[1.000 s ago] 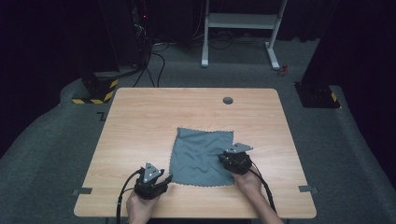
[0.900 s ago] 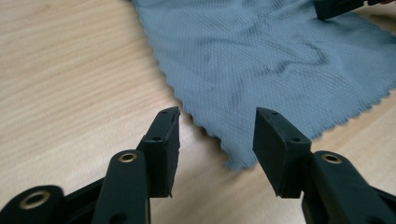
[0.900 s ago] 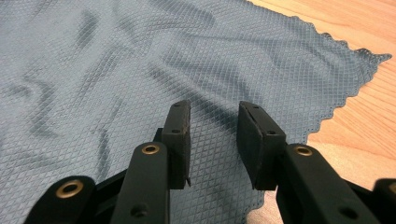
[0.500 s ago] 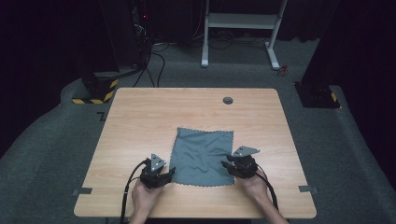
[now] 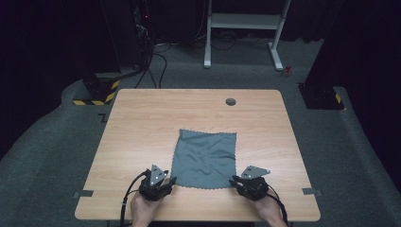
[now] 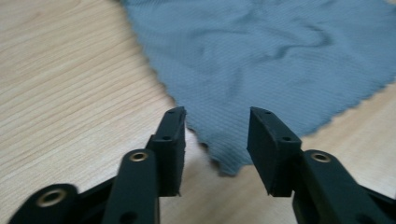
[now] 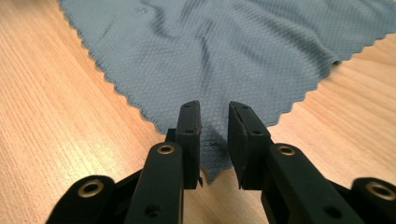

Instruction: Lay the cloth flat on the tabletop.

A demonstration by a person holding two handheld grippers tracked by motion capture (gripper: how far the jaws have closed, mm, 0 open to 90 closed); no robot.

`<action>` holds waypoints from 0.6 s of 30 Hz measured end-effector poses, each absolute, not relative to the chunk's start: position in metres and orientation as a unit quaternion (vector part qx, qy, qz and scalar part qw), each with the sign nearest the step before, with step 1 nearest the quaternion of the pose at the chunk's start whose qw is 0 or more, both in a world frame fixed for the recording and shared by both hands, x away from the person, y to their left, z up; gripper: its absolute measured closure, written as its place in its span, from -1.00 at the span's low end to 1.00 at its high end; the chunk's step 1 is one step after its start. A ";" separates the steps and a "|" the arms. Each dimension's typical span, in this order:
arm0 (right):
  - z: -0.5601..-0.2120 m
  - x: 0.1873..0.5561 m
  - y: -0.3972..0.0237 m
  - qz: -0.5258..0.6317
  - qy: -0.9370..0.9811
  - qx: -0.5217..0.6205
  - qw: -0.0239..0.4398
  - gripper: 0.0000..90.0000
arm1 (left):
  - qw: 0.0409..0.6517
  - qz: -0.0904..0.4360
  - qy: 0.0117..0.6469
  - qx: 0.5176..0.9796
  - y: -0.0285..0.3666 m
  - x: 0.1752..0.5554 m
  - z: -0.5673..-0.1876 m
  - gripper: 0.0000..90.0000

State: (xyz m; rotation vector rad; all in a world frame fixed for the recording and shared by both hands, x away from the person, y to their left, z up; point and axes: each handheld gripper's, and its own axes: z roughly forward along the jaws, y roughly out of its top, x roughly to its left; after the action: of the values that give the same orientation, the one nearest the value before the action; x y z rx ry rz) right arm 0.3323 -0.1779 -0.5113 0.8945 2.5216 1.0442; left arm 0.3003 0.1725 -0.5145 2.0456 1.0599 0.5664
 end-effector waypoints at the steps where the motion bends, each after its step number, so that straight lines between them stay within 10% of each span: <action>1: -0.513 0.332 -0.177 0.357 0.872 0.307 0.134 0.68 | 0.374 0.222 0.413 0.800 0.172 0.299 -0.514 0.33; 18: -0.515 0.329 -0.178 0.342 0.885 0.284 0.141 0.99 | 0.339 0.192 0.398 0.831 0.166 0.304 -0.518 1.00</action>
State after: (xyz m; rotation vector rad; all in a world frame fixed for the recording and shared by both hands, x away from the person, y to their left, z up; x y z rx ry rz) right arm 0.3288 -0.1782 -0.5149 0.8202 2.5552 0.9874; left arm 0.3042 0.1663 -0.5182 2.1628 1.0353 0.4999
